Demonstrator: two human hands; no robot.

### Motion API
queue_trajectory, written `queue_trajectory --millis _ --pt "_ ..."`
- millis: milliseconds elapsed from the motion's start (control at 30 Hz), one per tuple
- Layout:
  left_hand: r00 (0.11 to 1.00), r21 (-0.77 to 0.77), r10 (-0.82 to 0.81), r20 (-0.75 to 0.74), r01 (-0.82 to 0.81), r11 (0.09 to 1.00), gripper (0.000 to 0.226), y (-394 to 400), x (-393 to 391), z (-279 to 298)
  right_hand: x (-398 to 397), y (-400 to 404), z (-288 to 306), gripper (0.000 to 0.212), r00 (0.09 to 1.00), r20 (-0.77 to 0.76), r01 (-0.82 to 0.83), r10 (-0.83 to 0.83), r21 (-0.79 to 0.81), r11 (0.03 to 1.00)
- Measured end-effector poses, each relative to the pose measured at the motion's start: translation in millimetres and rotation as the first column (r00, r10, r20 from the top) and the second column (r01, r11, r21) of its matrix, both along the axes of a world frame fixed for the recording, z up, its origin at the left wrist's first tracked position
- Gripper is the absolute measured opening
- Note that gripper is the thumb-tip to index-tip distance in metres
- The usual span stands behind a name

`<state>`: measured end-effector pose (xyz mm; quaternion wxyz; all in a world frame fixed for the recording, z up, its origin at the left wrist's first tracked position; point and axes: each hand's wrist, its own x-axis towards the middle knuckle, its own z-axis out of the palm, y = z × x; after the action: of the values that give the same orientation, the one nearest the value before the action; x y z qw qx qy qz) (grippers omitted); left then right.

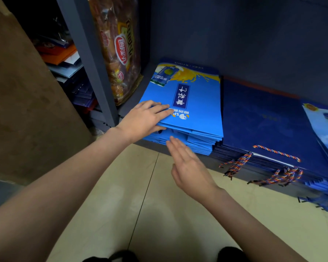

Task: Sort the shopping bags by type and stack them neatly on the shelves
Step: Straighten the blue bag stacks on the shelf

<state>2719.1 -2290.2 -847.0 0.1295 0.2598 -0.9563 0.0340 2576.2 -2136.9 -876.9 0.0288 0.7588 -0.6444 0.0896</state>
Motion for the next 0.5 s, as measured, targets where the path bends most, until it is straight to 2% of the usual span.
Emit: queue_trajectory --millis 133,300,367,500 --pt "1.000 0.010 0.016 0.004 -0.016 1.000 0.061 1 0 -2 5 -8 -17 0.069 0.987 -0.125 0.115 -0.098 0.135 0.984" --pt "0.999 0.025 0.046 0.020 -0.046 0.999 0.061 -1 2 -9 9 0 -6 0.071 0.999 0.041 -0.006 0.001 0.109 0.994" --pt "0.999 0.050 0.046 0.016 -0.047 0.998 0.060 -1 1 -5 14 -7 -7 0.075 0.996 0.090 0.013 -0.026 0.149 0.989" --pt "0.998 0.096 0.058 0.020 -0.060 0.994 0.059 -5 1 0 27 -24 -7 0.066 0.968 0.240 0.014 -0.070 0.225 0.974"
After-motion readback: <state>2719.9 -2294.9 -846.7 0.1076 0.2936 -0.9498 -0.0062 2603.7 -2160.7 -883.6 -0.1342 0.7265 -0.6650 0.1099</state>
